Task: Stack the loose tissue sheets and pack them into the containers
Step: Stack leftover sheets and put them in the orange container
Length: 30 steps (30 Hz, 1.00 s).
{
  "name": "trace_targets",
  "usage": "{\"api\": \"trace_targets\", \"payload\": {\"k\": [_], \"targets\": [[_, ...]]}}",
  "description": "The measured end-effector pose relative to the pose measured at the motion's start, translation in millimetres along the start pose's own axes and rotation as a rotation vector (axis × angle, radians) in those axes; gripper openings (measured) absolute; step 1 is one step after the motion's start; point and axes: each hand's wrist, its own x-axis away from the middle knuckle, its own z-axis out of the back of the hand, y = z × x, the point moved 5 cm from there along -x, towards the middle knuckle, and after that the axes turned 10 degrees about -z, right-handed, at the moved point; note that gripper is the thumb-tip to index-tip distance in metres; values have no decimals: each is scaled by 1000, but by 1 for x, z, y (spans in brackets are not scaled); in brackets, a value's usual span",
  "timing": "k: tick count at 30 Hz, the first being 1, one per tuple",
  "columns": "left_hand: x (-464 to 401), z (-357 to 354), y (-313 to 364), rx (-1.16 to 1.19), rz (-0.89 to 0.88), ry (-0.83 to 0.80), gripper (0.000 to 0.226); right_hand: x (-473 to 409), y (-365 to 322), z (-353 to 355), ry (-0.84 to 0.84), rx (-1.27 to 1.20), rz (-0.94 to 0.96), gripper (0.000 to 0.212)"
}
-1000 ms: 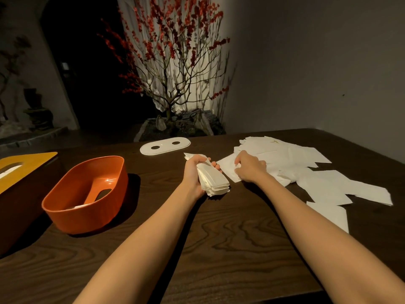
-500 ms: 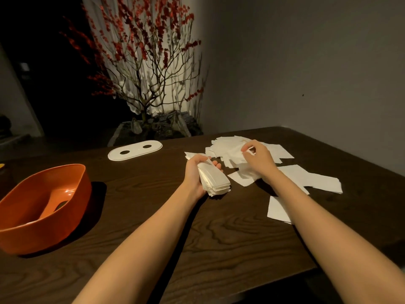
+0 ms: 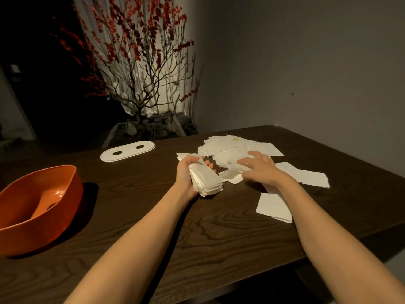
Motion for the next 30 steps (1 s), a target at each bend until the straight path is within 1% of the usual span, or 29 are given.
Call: {"api": "trace_targets", "payload": {"k": [2,4,6,11,13,15,18,21,25,27,28,30], "targets": [[1,-1,0,0,5,-4,31,4,-4,-5,-68,64,32,58],[1,-2,0,1,3,-8,33,5,-4,-6,-59,11,30,56],[1,-1,1,-3,3,1,35,3,-5,-3,23,-14,30,49],[3,2,5,6,-23,30,31,2,-17,1,275,199,76,29],[2,7,7,6,-42,56,28,5,-22,3,329,166,96,25],[1,10,10,8,-58,75,28,5,-24,5,334,26,90,22],[1,15,14,17,-75,99,26,2,-36,5,261,-277,99,25],[3,13,15,86,-67,88,19,4,-52,4,104,-547,114,31],[4,12,19,74,-100,89,17,0,-62,-2,-87,-843,-19,37],[4,14,21,57,-124,112,18,0,-67,-3,-172,-930,-69,29],[3,15,22,56,-126,114,18,0,-70,-4,-220,-1001,-80,26],[2,18,21,40,-116,102,21,0,-75,-8,-320,-1194,-65,25]]}}
